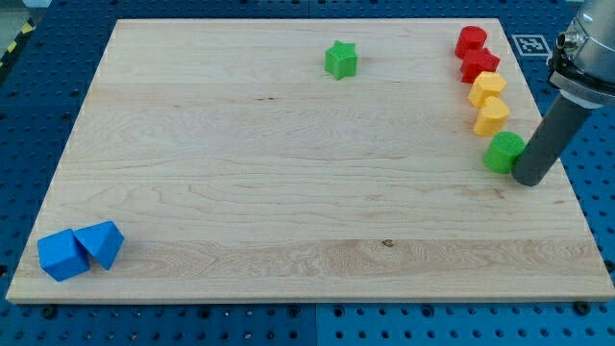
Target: Slide the green star towards down
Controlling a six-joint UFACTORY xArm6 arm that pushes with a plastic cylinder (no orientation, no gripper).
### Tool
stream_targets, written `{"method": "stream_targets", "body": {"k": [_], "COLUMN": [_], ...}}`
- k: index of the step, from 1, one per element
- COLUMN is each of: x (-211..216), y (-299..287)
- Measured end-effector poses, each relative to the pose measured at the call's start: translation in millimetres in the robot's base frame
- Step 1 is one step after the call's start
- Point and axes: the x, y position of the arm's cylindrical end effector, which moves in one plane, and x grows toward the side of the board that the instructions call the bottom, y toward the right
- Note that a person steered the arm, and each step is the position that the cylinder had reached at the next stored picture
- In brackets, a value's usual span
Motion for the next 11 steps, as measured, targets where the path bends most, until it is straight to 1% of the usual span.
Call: {"method": "stream_targets", "body": {"k": [1,2,3,4,6,8,9,10,11], "x": [-15.9,0.4,71.3,66.6,-3.0,-60.7,-82.4,-94.9,-149.7], "y": [0.0,0.0,-7.6,-34.0,-110.8,-201.8,-243.9,-289.2,-314.7]}}
